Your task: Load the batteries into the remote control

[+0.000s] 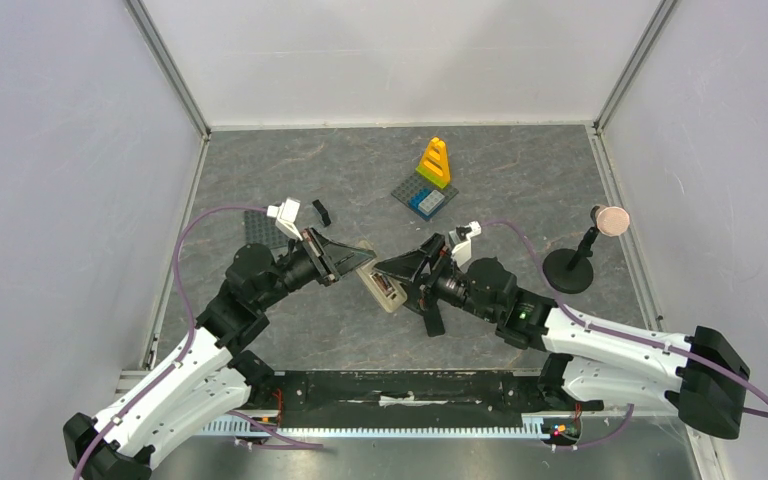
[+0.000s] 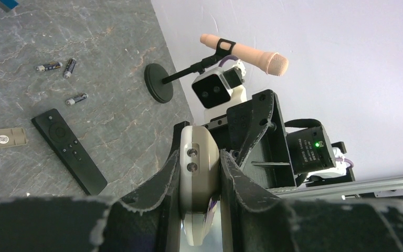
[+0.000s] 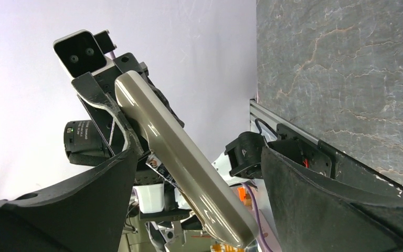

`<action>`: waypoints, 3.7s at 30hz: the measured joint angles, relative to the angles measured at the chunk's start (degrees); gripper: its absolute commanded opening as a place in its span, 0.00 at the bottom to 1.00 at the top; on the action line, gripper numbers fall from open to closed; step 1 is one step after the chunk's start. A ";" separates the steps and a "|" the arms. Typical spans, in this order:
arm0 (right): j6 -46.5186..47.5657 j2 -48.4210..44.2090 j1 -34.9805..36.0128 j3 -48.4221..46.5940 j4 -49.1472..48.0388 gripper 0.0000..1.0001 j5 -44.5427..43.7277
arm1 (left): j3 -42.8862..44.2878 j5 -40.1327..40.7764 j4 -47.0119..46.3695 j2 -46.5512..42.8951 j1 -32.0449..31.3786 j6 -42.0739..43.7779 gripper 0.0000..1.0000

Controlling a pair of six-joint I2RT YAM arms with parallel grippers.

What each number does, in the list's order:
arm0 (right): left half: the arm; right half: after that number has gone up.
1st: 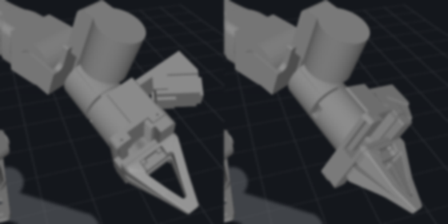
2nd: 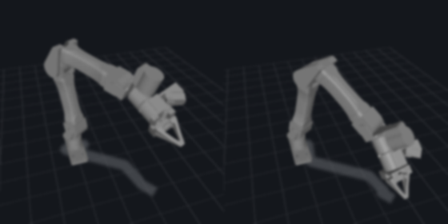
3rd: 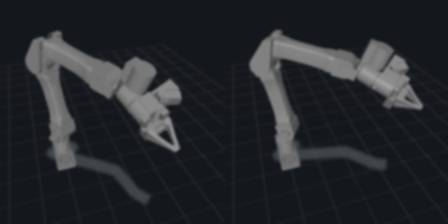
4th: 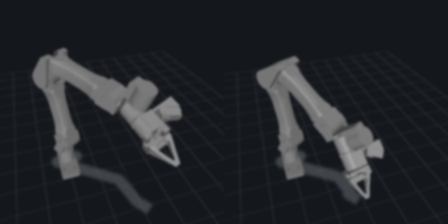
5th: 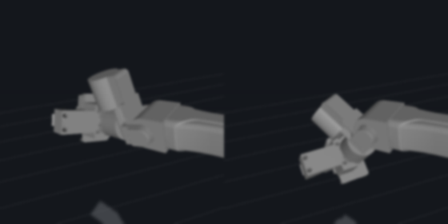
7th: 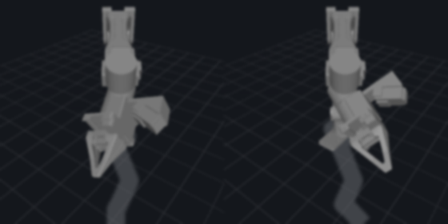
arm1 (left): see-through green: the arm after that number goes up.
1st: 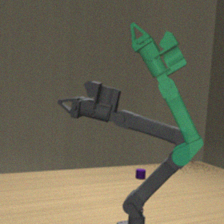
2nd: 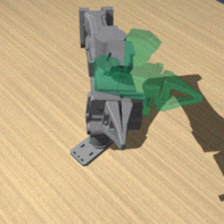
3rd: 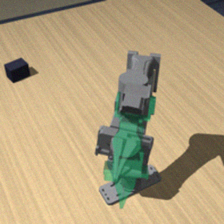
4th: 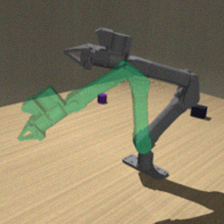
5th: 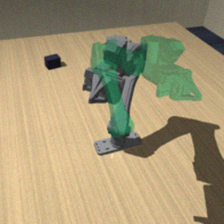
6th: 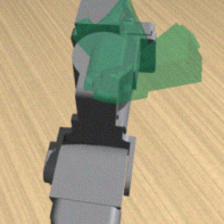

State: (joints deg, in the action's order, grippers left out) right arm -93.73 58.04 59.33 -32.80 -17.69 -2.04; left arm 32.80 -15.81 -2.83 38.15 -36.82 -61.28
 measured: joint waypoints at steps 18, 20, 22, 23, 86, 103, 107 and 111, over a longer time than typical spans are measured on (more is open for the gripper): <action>-2.12 0.79 -0.70 3.58 -5.95 0.67 3.39 | 0.00 -1.01 -0.24 1.33 0.00 0.66 0.02; -2.12 0.79 -0.70 3.74 -6.38 0.63 3.58 | 0.00 -0.98 -0.28 1.40 0.00 0.63 0.02; -2.05 0.79 -0.74 4.00 -6.82 0.60 3.80 | 0.02 -1.01 -0.35 1.51 0.00 0.44 0.02; -2.12 0.81 -0.85 4.20 -6.91 0.58 3.91 | 0.02 -0.98 -0.39 1.57 0.00 0.44 0.02; 19.56 -1.64 -4.35 7.45 -26.40 0.15 20.70 | -0.22 -3.87 -14.64 -0.22 0.37 -1.25 0.36; 38.10 -4.61 -6.29 -3.06 -2.56 0.07 25.42 | 6.56 -2.82 6.32 -3.30 1.03 13.35 0.77; 43.32 -4.61 -6.82 -6.80 2.67 0.09 30.77 | 8.74 -6.84 7.48 -1.57 1.09 16.92 0.62; 44.96 -4.61 -7.02 -7.08 5.07 0.09 33.88 | 9.25 -11.58 7.43 -0.94 1.07 19.06 0.49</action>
State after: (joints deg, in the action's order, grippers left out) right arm -48.77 53.43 52.31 -39.88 -12.62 31.83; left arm 42.04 -27.40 4.60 37.21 -35.75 -42.22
